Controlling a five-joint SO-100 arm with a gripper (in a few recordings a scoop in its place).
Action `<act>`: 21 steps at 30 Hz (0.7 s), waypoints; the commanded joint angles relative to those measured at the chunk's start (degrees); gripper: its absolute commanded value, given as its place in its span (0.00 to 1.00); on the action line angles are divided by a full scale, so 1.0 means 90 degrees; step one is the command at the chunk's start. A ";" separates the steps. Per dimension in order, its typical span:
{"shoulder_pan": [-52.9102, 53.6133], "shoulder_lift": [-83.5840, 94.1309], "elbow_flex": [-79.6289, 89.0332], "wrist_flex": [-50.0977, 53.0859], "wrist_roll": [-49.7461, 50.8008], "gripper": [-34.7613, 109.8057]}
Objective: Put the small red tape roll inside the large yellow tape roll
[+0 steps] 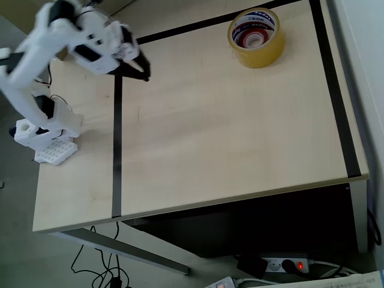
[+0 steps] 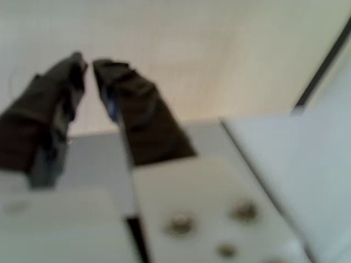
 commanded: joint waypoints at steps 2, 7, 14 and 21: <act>-0.0254 0.5410 0.4170 -0.1963 0.0117 0.25; -0.0410 0.7139 0.7666 -0.3398 0.0176 0.24; -0.0742 0.9180 1.0322 -0.3711 0.1016 0.24; -0.0908 1.1367 1.1924 -0.3125 0.1025 0.24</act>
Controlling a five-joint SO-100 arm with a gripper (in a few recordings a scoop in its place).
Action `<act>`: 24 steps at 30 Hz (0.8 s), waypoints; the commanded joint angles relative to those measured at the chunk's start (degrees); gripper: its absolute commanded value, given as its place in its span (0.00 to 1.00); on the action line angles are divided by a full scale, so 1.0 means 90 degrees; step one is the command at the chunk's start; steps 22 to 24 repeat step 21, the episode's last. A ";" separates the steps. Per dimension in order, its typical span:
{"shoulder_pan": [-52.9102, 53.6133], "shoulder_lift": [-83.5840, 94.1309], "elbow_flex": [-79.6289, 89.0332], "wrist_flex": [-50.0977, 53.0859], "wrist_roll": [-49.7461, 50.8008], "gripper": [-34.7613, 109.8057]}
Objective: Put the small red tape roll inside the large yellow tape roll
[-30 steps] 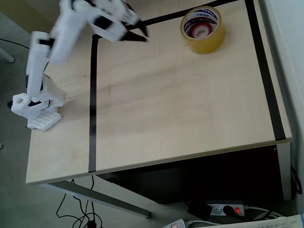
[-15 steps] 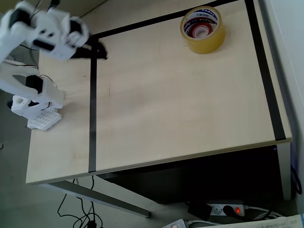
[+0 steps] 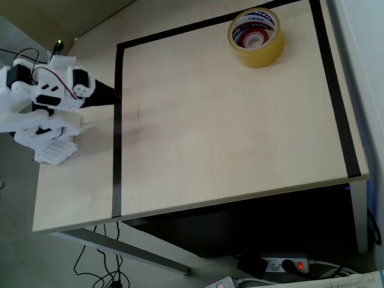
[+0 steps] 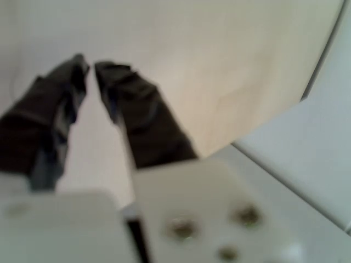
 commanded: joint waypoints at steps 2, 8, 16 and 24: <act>0.0098 0.1357 0.0811 0.0137 0.0088 0.24; 0.0312 0.1357 0.1641 -0.0020 0.0293 0.24; 0.0420 0.1357 0.1641 0.0547 0.0293 0.24; 0.0459 0.1357 0.1641 0.0547 0.0293 0.24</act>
